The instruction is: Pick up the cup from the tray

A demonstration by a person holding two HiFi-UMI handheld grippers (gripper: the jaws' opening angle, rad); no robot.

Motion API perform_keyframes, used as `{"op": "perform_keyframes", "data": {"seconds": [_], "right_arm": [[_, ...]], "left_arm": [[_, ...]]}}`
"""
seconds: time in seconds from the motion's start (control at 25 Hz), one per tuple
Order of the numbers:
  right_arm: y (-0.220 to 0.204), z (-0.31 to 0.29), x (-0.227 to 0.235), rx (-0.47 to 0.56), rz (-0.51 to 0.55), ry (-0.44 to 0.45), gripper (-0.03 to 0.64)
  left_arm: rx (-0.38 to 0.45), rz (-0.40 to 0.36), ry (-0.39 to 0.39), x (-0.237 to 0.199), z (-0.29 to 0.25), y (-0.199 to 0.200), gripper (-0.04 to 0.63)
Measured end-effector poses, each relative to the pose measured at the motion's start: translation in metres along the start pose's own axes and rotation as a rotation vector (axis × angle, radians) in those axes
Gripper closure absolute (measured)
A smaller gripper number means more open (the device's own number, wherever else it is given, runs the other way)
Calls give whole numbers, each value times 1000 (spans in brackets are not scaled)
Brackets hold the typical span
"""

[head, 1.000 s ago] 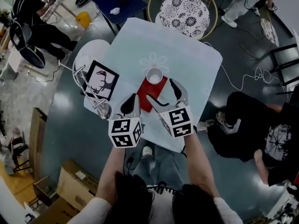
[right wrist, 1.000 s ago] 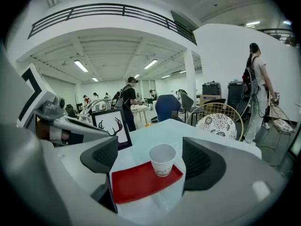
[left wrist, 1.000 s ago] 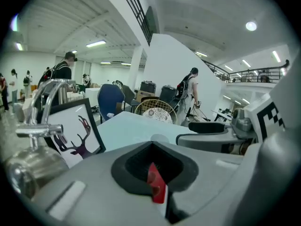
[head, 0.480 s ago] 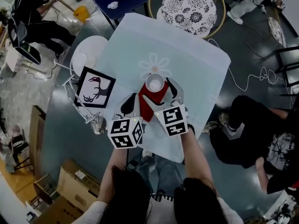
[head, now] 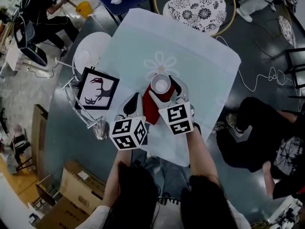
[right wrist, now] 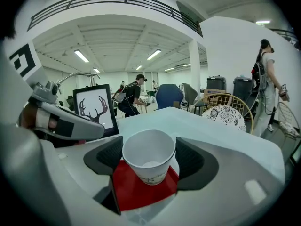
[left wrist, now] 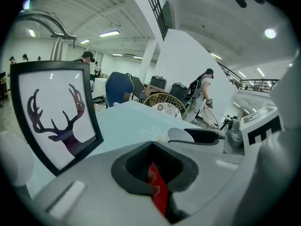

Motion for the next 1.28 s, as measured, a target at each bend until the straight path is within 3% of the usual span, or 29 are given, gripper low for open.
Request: {"op": "perform_keyframes", "data": {"seconds": [0.32,0.6,0.96,1.28], "right_arm": [[12,19,-6,42,11,12,249],[14,59,8,85,-16,-59,249],[-26,110,38,74,-52,-166,250],[-71,130,56,79,-96,-193,252]], "left_arm": [[14,-9,-12,5,5,5,594],[31,-55,-80,35,8,12,594],[-6,-121,-189,91,-3,-5,594],[-52,-186,-222,116,-16,-19,594]]}}
Point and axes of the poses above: the fingertips, and each gripper's own axes: z backward along the fingers, x to its right, y out of its top, the point moved 9 cm from there along z, backward along the fingers, and after that the axes turned 2 degrees about -x, right-handed, at the moved point
